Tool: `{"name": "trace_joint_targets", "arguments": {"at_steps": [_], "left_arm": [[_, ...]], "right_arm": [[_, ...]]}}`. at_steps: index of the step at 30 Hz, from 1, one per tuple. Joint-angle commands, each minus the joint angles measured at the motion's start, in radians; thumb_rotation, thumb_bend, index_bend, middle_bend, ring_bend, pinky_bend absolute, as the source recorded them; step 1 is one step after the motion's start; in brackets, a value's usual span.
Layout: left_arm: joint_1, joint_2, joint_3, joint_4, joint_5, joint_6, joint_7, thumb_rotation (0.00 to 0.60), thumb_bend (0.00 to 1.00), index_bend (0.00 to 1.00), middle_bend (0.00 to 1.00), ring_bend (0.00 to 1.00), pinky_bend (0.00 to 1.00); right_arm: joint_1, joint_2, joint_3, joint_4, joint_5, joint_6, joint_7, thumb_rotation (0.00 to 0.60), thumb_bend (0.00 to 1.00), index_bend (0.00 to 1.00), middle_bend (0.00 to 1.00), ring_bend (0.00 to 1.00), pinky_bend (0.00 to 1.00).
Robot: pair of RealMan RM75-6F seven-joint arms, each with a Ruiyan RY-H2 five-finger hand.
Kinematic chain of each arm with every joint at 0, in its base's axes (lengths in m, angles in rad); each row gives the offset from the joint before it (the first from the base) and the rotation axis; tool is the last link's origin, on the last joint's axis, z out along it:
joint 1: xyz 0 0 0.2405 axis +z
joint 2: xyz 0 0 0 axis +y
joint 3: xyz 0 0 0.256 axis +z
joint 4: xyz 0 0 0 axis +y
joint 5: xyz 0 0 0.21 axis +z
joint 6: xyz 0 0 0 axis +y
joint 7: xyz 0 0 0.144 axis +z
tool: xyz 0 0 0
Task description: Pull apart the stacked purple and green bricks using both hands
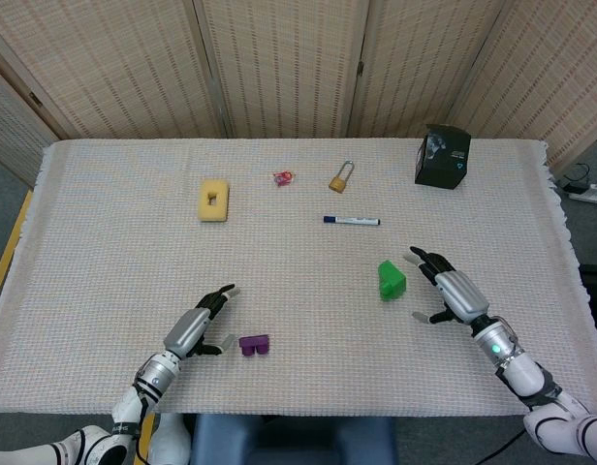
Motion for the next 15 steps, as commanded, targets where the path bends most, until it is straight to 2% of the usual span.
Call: {"name": "trace_joint_targets", "arguments": {"at_steps": [1,3,7,11,15], "left_arm": [[0.002,0.026,0.011,-0.026,0.022,0.020,0.026,0.600,0.47,0.00,0.00,0.00,0.00],[0.008,0.051,0.019,-0.037,0.050,0.054,0.061,0.600,0.47,0.00,0.00,0.00,0.00],[0.032,0.156,0.060,-0.086,0.138,0.141,0.171,0.600,0.47,0.00,0.00,0.00,0.00],[0.075,0.331,0.117,-0.187,0.177,0.190,0.318,0.600,0.47,0.00,0.00,0.00,0.00],[0.152,0.396,0.144,-0.208,0.190,0.301,0.377,0.600,0.47,0.00,0.00,0.00,0.00]], "right_arm": [[-0.014,0.043,-0.001,-0.044,-0.009,0.036,-0.014,0.600,0.25,0.00,0.00,0.01,0.00],[-0.031,0.074,0.002,-0.076,-0.011,0.071,-0.045,0.600,0.25,0.00,0.00,0.00,0.00],[-0.104,0.163,0.007,-0.195,-0.009,0.195,-0.195,0.600,0.25,0.00,0.00,0.00,0.00],[-0.213,0.264,0.001,-0.383,0.020,0.324,-0.502,0.600,0.25,0.00,0.00,0.00,0.00],[-0.307,0.282,-0.007,-0.501,0.056,0.422,-0.751,0.600,0.25,0.00,0.00,0.00,0.00]]}}
